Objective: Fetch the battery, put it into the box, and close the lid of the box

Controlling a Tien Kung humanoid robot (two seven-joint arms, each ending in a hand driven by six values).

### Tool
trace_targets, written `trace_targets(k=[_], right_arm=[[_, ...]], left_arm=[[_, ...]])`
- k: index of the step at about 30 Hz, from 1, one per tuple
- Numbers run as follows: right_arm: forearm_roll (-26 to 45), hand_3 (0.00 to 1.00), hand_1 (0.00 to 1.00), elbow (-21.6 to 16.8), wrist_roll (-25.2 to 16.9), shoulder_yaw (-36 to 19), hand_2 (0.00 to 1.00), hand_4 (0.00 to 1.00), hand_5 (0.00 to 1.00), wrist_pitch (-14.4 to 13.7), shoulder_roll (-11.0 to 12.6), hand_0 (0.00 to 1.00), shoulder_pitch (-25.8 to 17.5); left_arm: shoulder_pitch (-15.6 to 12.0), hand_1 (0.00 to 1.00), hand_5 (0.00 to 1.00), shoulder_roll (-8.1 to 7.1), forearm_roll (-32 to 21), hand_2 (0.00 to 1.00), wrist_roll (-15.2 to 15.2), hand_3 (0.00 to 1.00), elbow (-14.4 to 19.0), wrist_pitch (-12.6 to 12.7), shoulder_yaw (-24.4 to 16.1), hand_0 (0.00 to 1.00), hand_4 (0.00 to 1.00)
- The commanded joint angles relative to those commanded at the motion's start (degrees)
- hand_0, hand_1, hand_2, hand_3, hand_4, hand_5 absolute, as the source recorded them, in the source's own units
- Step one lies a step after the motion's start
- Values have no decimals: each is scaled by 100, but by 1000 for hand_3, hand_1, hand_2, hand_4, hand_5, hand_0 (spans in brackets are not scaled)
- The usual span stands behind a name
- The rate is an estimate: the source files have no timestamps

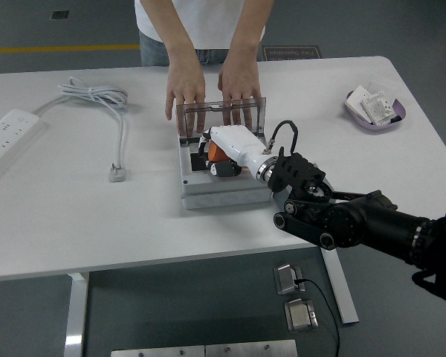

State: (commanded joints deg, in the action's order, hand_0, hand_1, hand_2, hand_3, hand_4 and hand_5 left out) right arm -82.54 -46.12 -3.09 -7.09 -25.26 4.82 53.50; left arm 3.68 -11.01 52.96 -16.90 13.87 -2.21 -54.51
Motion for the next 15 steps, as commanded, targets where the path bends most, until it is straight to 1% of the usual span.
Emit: trace_targets(k=[5,6,11,12,15], right_arm=[[47,819,632,16,-79,17,636,807,399,-51,2,584,-3],[70,847,678,25,-98,24,669,863,457,-61,1,709,-9],[141,847,678,55,-177,51,669,863,457,-116,-3,709,-41],[145,860,685,55,-183,56,679,913,514,-124,-4,736,-46],[130,860,685,18,-178,63,679,913,514,-153,2,736,-62]], left_arm=[[14,638,155,2,5,593,1,599,-1,-2,-2,570,624],[16,638,155,2,6,593,3,599,-1,-2,-2,571,623],[21,638,155,3,16,593,3,599,-2,-4,-6,571,623],[21,638,155,4,15,593,3,599,-2,-4,-5,571,623],[22,638,155,8,18,593,6,599,-2,-2,-6,571,623]])
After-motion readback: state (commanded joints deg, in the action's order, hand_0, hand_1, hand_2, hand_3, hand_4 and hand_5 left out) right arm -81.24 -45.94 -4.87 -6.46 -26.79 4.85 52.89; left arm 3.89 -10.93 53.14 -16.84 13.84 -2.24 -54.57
